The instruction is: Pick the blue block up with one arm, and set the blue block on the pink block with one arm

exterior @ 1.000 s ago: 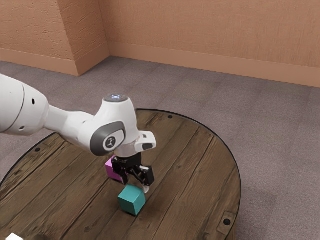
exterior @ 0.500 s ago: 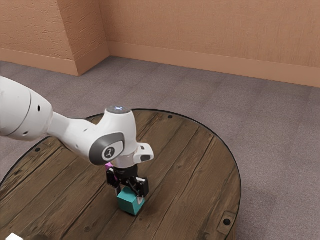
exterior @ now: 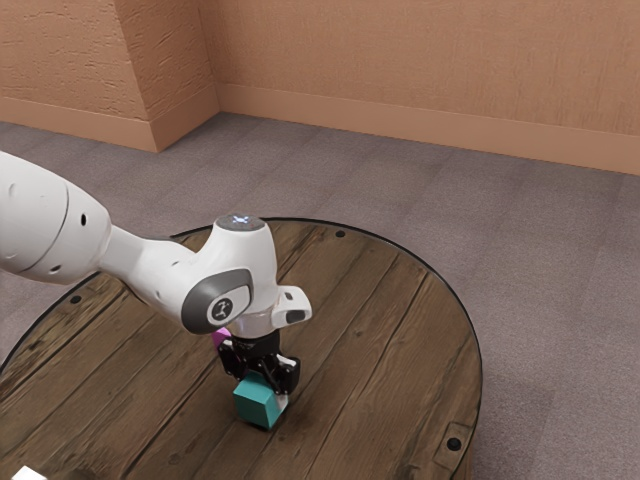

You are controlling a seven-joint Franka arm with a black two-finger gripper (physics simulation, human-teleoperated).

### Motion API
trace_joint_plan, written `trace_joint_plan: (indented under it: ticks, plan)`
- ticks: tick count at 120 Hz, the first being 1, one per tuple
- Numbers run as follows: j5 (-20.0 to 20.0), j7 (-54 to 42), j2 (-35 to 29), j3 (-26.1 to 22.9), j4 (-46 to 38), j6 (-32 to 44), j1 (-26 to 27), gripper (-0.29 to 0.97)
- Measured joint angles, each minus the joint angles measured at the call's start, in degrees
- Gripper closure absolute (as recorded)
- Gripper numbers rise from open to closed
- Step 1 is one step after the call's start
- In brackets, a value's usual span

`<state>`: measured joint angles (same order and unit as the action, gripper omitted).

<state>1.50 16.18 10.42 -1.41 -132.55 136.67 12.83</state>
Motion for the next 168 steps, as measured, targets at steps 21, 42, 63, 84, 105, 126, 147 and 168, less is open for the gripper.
trace_joint_plan:
  ticks: [21, 42, 63, 84, 105, 126, 147, 168]
  plan:
    - [-0.91, 0.88, -1.21, 0.08, 0.11, -1.84, -0.09, 0.36]
    - [-3.97, 1.61, -4.16, 0.67, 3.63, -3.36, -0.38, 0.35]
    - [-5.69, 0.84, -4.62, 1.58, 10.59, -5.43, -5.96, 0.33]
    - [-6.54, -1.20, -3.48, 1.41, 11.51, -6.48, -11.91, 0.32]
    - [-6.93, -3.59, -2.44, -1.53, 11.58, -7.09, -16.08, 0.32]
    - [-6.72, -5.92, -2.13, -2.65, 11.81, -7.47, -16.58, 0.32]
    - [-3.97, -9.55, -0.33, -3.61, 14.04, -7.63, -17.79, 0.32]
    - [-2.56, -12.93, 0.14, -4.05, 14.46, -7.91, -18.06, 0.32]
